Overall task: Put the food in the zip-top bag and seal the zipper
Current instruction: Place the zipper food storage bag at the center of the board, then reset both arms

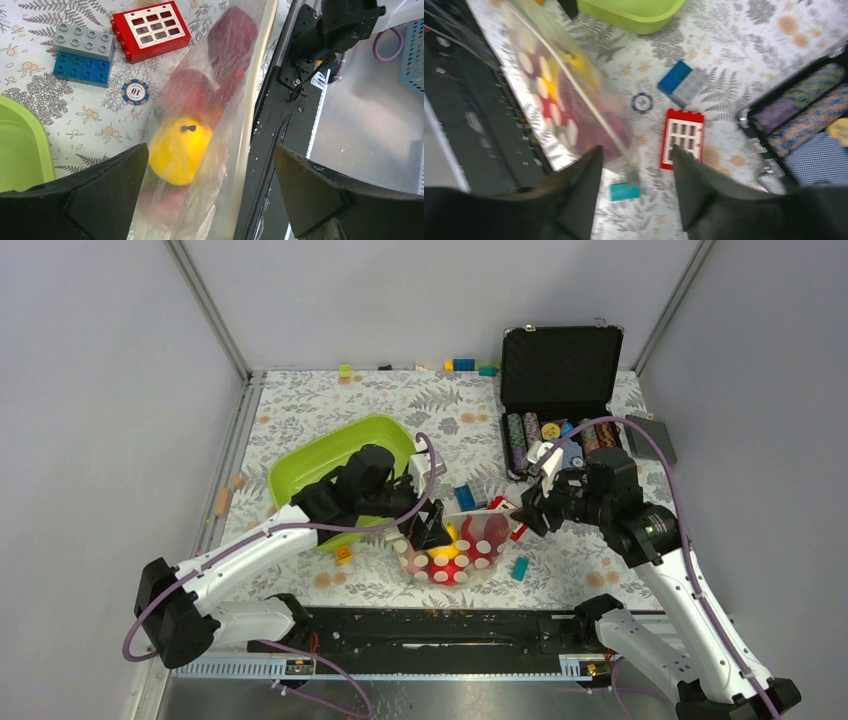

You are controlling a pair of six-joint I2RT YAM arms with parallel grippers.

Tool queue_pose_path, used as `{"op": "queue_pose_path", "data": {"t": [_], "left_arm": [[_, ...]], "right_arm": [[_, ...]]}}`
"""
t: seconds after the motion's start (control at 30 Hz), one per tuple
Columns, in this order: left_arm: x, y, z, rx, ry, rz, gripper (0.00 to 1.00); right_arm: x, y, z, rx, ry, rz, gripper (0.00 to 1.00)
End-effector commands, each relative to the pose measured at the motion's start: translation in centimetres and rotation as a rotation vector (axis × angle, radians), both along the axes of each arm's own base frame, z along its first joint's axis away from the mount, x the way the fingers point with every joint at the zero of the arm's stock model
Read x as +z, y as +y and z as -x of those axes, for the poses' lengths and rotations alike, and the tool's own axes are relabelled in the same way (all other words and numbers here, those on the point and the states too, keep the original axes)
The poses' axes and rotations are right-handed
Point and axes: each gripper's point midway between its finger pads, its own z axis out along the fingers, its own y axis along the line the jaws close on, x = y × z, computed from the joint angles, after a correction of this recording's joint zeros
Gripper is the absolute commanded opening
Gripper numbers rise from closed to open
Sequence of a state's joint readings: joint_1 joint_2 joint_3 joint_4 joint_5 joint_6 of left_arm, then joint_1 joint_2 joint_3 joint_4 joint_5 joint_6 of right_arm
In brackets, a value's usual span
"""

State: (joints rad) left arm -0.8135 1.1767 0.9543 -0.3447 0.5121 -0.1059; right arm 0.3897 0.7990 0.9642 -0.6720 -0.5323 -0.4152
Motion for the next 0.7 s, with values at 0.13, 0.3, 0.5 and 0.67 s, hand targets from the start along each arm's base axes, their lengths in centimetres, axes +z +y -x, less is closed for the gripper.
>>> {"op": "queue_pose_path", "data": {"t": [0.13, 0.3, 0.5, 0.67], "left_arm": [[8.4, 1.3, -2.2, 0.17, -0.171, 0.133, 0.99], [16.3, 3.7, -4.7, 0.433, -0.201, 0.265, 0.99], [15.7, 9.3, -13.2, 0.818, -0.051, 0.247, 0.99], [10.7, 17.2, -19.3, 1.173, 0.119, 0.191, 0.99]], "right_arm": [[4.2, -0.8, -2.3, -0.152, -0.104, -0.069, 1.0], [9.7, -2.2, -3.0, -0.378, -0.108, -0.24, 1.0], [10.8, -8.2, -6.1, -0.818, -0.123, -0.195, 1.0], [9.5, -12.2, -8.4, -1.069, -0.075, -0.112, 1.0]]}}
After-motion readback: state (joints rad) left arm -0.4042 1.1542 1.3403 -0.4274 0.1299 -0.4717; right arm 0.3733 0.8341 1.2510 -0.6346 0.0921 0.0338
